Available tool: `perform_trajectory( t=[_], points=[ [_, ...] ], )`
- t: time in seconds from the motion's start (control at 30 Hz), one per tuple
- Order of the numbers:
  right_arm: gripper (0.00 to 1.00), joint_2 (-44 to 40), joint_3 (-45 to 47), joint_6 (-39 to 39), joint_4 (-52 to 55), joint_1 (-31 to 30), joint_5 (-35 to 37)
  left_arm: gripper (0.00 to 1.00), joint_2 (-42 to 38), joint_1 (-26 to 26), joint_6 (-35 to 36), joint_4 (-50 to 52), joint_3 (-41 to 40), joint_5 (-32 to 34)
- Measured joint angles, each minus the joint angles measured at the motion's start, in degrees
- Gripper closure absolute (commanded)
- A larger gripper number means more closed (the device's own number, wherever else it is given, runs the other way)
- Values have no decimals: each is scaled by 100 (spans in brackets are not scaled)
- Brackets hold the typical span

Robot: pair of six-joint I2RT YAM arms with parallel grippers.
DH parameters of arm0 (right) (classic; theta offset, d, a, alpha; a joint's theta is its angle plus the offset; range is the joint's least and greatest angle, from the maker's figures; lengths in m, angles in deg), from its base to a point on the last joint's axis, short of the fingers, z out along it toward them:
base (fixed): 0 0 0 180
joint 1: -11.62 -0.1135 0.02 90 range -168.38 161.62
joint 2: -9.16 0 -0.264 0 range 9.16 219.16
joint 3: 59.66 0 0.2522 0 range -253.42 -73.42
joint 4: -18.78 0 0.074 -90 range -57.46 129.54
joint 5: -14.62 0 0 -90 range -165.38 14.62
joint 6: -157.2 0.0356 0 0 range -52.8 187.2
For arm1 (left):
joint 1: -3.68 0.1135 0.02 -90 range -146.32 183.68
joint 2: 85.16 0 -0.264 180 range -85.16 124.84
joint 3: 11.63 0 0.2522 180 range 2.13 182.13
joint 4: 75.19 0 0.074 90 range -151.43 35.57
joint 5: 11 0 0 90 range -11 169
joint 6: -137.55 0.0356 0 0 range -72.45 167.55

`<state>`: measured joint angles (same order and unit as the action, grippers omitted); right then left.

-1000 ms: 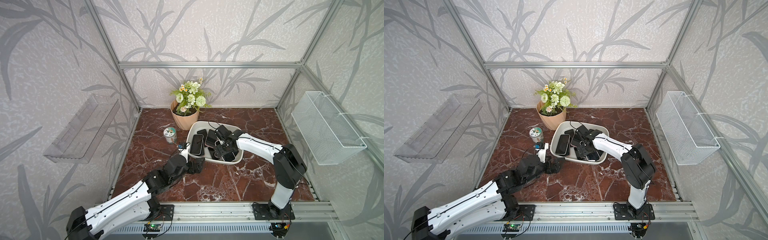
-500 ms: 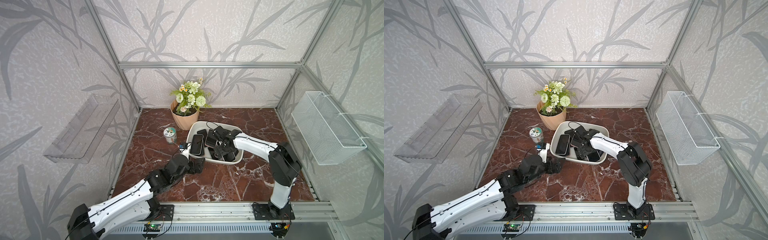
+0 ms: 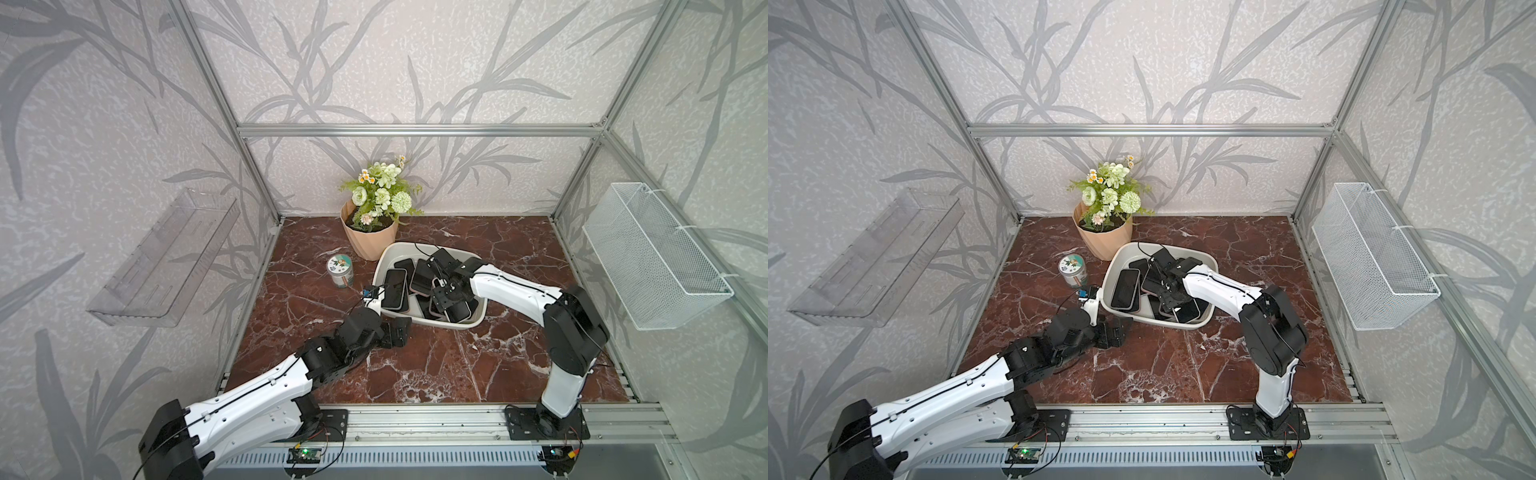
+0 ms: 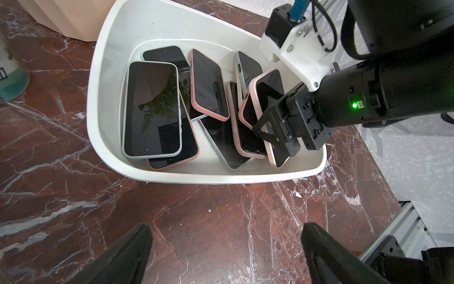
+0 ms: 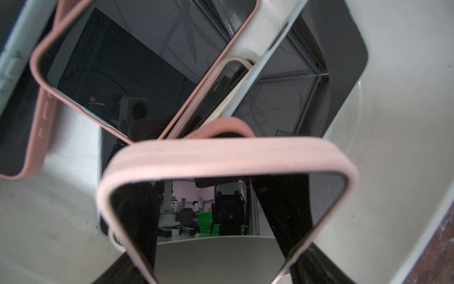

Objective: Take the phone out of the storage box
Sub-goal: Pick up the phone from the storage box.

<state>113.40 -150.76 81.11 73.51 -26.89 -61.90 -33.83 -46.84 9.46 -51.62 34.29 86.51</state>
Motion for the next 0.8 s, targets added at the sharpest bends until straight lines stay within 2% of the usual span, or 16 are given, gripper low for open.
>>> perform_trajectory(
  t=[0.47,0.8],
  points=[
    [34,-149,-352,275,-155,608,-337,0,-44,7,17,0,0,-22],
    [35,-1099,-361,774,-195,1025,-1217,0,83,7,413,-723,2,-420]
  ],
)
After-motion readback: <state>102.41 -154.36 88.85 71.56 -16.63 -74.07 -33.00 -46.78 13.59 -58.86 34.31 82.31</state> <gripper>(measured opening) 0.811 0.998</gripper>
